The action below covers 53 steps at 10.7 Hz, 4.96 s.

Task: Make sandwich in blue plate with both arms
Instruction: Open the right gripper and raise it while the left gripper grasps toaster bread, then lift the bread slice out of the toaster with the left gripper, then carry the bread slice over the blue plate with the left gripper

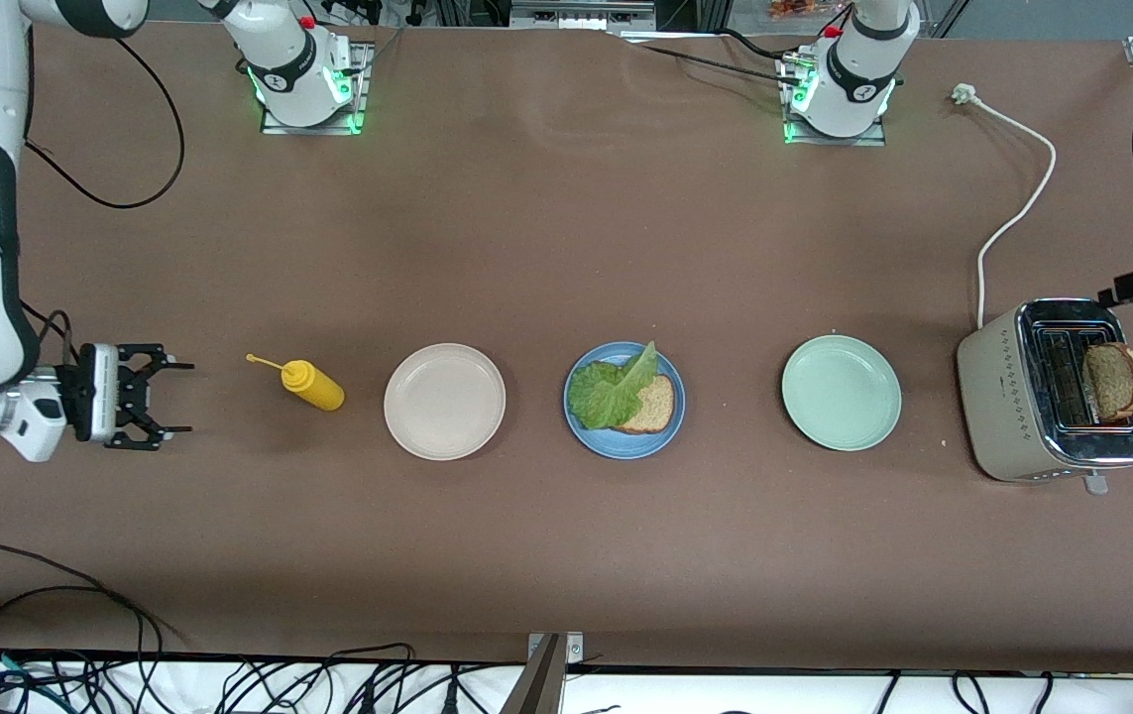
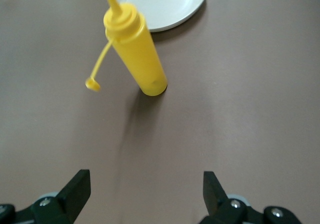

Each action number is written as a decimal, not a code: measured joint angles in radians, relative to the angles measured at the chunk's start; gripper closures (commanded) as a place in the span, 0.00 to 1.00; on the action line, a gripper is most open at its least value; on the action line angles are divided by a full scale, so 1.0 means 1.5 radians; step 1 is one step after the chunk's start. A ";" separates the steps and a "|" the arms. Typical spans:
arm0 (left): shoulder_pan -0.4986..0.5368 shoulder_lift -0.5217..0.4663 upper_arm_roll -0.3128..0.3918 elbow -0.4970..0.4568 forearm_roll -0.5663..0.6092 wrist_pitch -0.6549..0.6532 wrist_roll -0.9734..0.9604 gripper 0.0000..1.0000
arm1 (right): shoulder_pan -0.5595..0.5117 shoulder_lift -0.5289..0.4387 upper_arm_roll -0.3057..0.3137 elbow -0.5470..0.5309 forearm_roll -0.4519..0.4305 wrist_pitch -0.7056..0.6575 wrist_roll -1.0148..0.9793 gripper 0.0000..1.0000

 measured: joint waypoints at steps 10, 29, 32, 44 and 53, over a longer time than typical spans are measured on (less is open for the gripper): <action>0.061 0.137 0.001 0.009 0.044 0.166 0.087 0.01 | 0.042 -0.257 0.093 -0.091 -0.218 -0.010 0.712 0.00; 0.047 0.113 -0.022 0.048 0.093 0.030 0.088 1.00 | 0.103 -0.495 0.103 -0.197 -0.318 0.046 1.259 0.00; 0.007 0.078 -0.024 0.108 0.094 -0.066 0.088 1.00 | 0.103 -0.496 0.092 -0.191 -0.323 0.050 1.259 0.00; -0.252 0.127 -0.040 0.155 -0.137 -0.194 0.084 1.00 | 0.103 -0.496 0.064 -0.172 -0.336 0.046 1.259 0.00; -0.322 0.329 -0.042 0.153 -0.556 -0.024 0.088 1.00 | 0.103 -0.495 0.052 -0.170 -0.336 0.046 1.259 0.00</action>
